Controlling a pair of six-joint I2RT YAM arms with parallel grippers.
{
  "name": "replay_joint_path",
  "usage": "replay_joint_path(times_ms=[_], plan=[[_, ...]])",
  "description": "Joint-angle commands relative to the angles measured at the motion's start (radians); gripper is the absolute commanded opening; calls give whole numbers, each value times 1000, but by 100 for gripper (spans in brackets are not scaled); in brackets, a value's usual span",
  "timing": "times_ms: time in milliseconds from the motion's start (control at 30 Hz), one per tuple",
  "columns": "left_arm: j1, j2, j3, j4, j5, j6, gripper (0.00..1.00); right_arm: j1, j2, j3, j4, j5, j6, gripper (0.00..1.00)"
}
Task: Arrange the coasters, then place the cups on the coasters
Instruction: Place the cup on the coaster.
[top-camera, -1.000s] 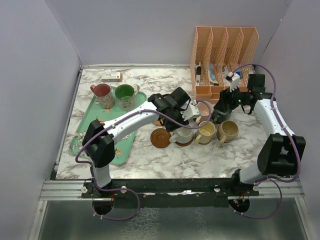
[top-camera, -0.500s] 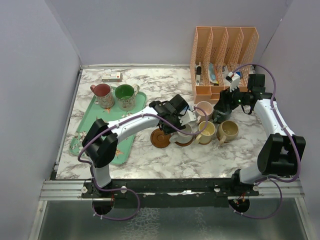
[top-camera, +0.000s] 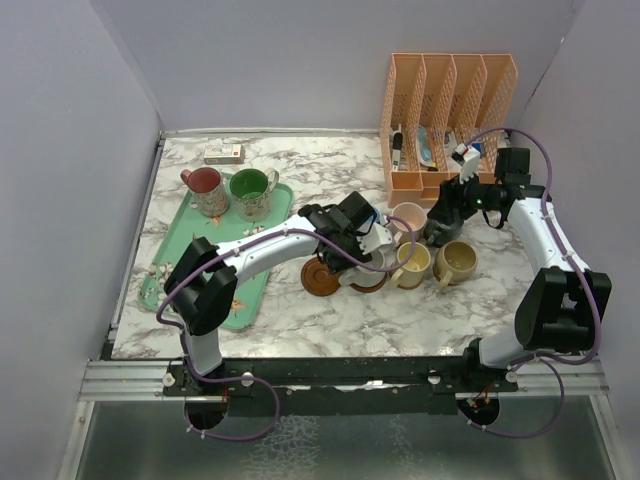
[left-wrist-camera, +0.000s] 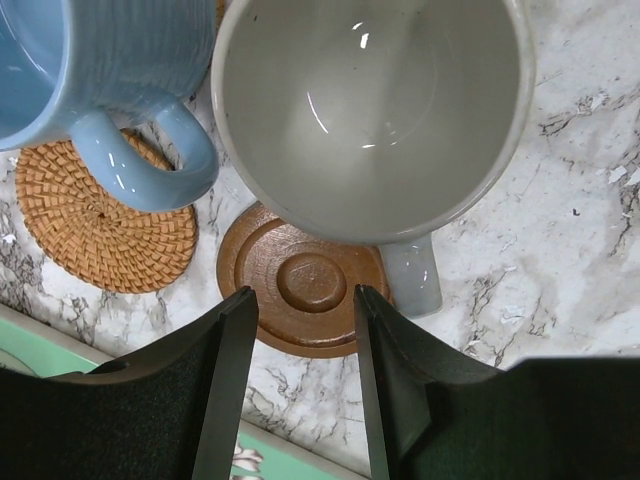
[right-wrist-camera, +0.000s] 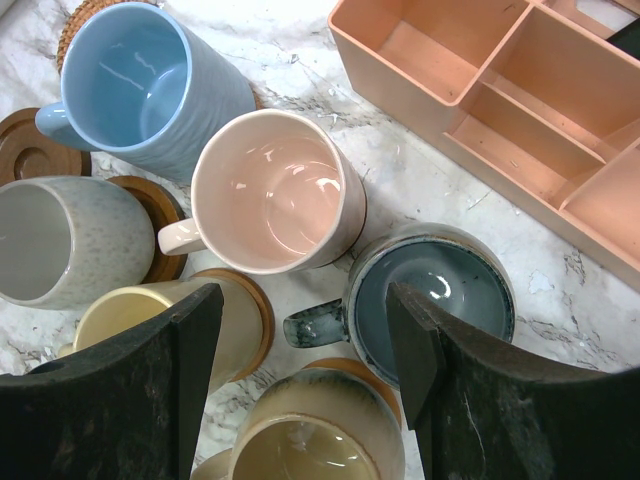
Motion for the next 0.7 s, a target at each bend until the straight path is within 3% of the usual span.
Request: replay_joint_path(times_ms=[0,667], plan=[[-7,-14,0,9,62,-23,46,3,12,2,-19,2,-12,67],[-9,12,31,-9,121,-60,46,3,17,3,-20,2,-14,67]])
